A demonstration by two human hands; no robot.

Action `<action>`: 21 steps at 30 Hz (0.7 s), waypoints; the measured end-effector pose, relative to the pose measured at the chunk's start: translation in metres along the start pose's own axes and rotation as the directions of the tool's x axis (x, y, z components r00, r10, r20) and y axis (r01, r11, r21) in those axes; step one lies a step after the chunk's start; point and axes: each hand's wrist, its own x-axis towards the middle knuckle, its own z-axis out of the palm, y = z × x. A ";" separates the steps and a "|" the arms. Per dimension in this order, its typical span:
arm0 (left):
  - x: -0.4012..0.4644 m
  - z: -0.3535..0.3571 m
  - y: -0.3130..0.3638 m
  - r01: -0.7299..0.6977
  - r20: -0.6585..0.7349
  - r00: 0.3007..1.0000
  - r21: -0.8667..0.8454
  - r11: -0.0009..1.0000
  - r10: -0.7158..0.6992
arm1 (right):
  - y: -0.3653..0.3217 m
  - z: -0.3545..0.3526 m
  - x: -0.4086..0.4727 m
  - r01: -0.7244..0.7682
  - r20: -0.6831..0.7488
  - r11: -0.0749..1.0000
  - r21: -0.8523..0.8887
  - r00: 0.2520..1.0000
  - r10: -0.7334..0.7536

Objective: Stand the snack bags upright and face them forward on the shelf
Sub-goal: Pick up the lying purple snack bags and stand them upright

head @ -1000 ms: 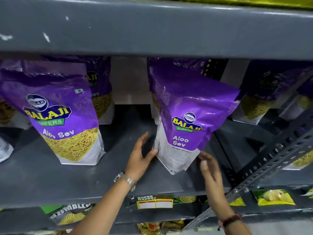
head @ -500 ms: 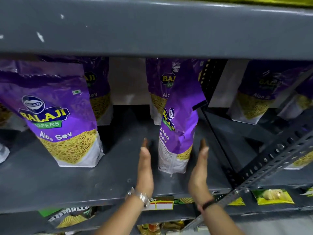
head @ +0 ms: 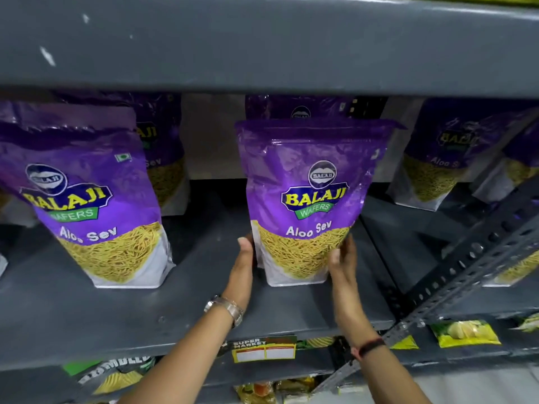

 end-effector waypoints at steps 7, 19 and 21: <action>0.014 -0.018 -0.043 -0.094 0.199 0.980 0.554 0.827 -0.021 | 0.010 -0.032 0.014 0.001 0.287 0.893 -0.451 0.947 0.144; 0.031 -0.015 -0.046 -0.125 0.093 0.992 0.601 0.790 0.086 | 0.014 -0.031 0.030 0.038 0.160 0.718 -0.695 0.982 0.103; 0.029 -0.015 -0.047 -0.131 0.093 0.991 0.603 0.787 0.094 | 0.014 -0.033 0.029 0.045 0.170 0.724 -0.688 0.980 0.101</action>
